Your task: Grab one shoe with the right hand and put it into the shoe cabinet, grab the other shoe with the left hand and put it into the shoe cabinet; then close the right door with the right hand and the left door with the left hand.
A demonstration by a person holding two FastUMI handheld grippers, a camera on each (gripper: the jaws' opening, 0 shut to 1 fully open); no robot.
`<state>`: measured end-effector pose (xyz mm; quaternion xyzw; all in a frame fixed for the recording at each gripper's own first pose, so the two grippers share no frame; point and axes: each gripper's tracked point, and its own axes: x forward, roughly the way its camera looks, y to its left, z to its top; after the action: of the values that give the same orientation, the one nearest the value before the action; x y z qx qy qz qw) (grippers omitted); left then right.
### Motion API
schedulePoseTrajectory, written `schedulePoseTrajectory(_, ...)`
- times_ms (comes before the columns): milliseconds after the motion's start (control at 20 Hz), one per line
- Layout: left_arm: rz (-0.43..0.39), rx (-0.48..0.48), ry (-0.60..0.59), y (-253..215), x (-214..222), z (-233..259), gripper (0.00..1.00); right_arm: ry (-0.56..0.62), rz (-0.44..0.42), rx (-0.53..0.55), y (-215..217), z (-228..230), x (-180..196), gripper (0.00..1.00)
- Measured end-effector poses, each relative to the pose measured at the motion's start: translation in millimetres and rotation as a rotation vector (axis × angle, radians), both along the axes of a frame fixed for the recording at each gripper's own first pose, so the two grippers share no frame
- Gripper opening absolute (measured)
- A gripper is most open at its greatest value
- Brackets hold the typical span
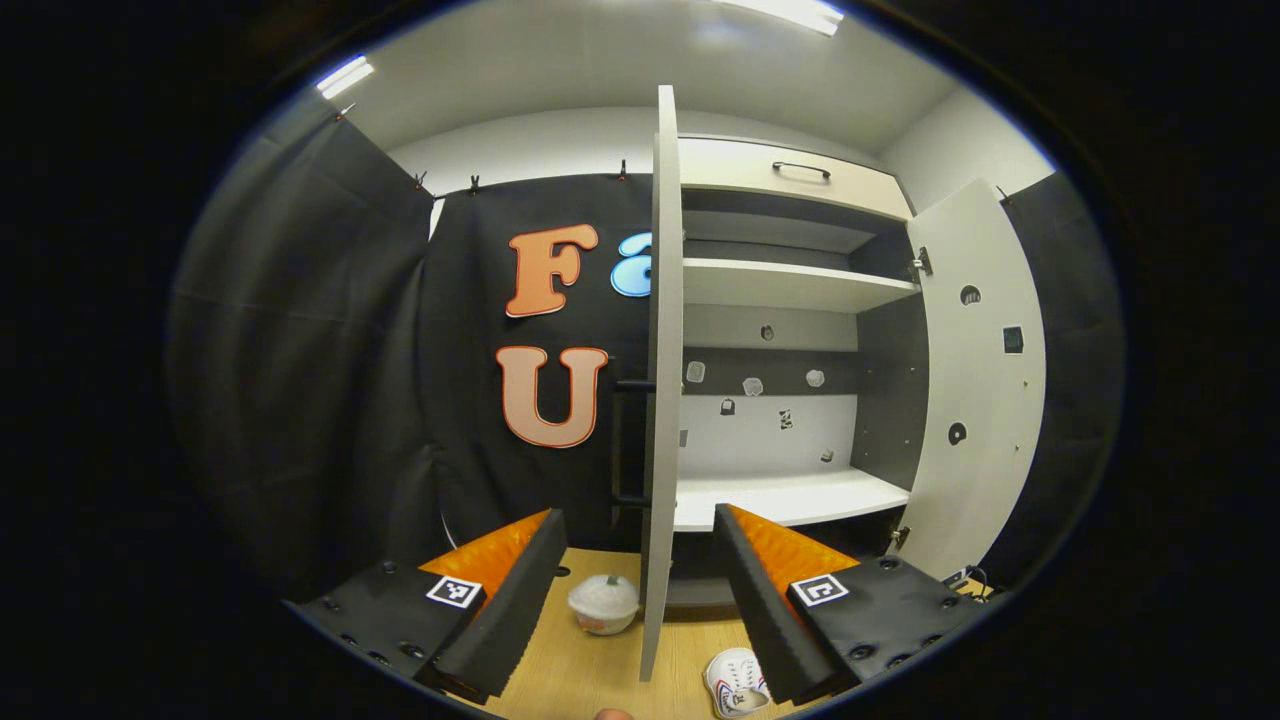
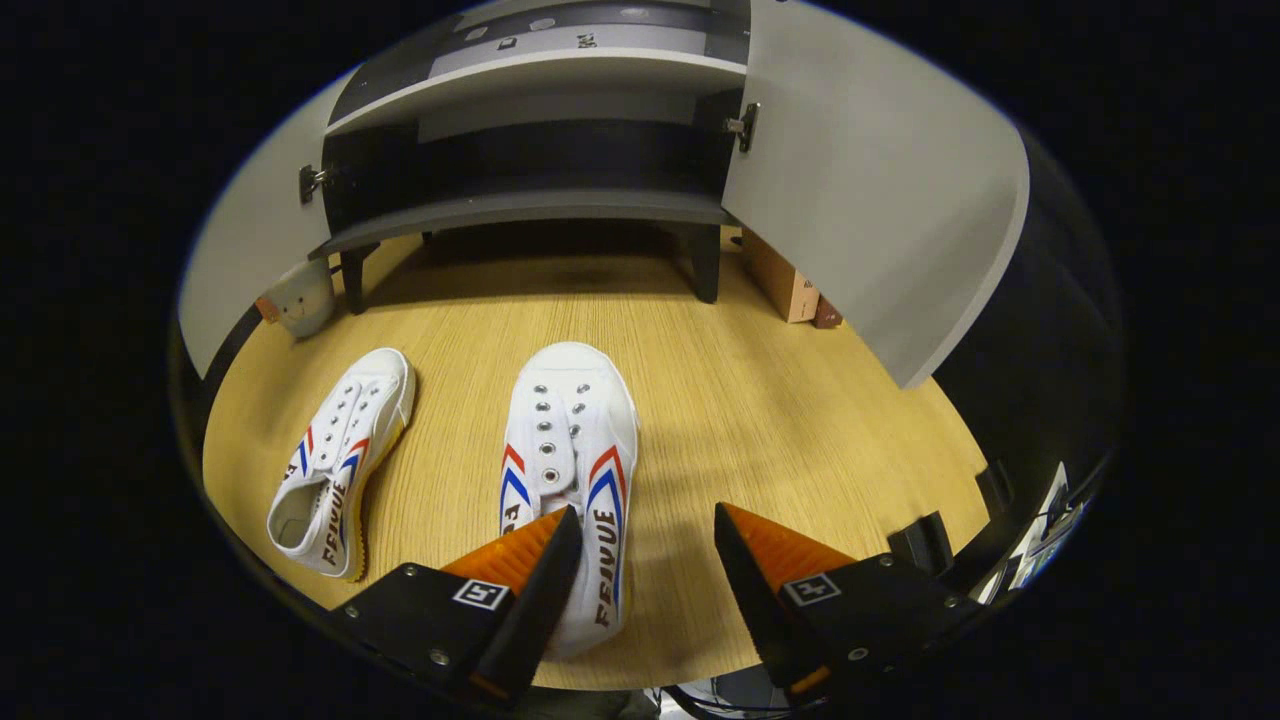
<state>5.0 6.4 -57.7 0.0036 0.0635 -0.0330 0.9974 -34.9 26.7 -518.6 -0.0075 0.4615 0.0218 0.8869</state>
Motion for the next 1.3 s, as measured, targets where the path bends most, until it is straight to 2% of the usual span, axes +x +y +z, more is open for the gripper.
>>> schedulePoseTrajectory(50, 0.001, -0.003, 0.0, -0.1, 0.3, 0.2, 0.99, 0.013, -0.014, 0.026, 2.8, -2.7, 0.0, 0.81)
schedulePoseTrajectory(200, 0.002, 0.0, 0.001, 0.1, 1.8, 0.3, 0.96, 0.05, -0.001, 0.076, 11.7, -13.2, 0.3, 0.63)
schedulePoseTrajectory(300, -0.001, 0.007, 0.006, -1.4, 0.4, -2.7, 0.96, 0.068, 0.015, 0.109, 21.9, -14.3, 1.0, 0.45)
schedulePoseTrajectory(400, -0.007, 0.01, 0.012, -3.4, 0.2, -4.9, 0.96, 0.069, 0.001, 0.073, 16.6, -15.6, 2.4, 0.22)
schedulePoseTrajectory(450, -0.01, 0.01, 0.013, -3.7, 0.5, -5.3, 0.96, 0.059, -0.013, 0.051, 11.4, -13.6, 5.2, 0.15)
schedulePoseTrajectory(500, -0.012, 0.011, 0.013, -4.1, 1.6, -4.9, 0.94, 0.062, -0.018, 0.05, 12.7, -10.6, 5.1, 0.0)
schedulePoseTrajectory(650, -0.012, 0.025, 0.002, -1.3, 0.2, -1.4, 0.97, 0.052, -0.043, 0.072, 6.2, 19.9, 7.4, 0.0)
schedulePoseTrajectory(900, -0.011, 0.034, -0.013, 1.8, -0.2, -0.9, 0.94, -0.015, -0.046, 0.093, 10.1, 80.4, 17.5, 0.0)
schedulePoseTrajectory(1000, -0.016, 0.037, -0.013, 2.1, 2.0, -2.6, 0.96, -0.044, -0.042, 0.106, 12.3, 111.6, 24.2, 0.0)
schedulePoseTrajectory(1200, -0.03, 0.028, -0.014, 2.5, 0.7, -3.0, 0.96, -0.111, -0.031, 0.134, 17.9, 181.9, 41.0, 0.0)
schedulePoseTrajectory(1250, -0.034, 0.026, -0.018, 2.1, 0.8, -1.8, 0.94, -0.12, -0.032, 0.145, 21.0, 198.5, 45.7, 0.0)
schedulePoseTrajectory(1300, -0.037, 0.026, -0.021, 2.9, 1.4, -1.8, 0.99, -0.131, -0.032, 0.156, 23.4, 217.5, 50.3, 0.0)
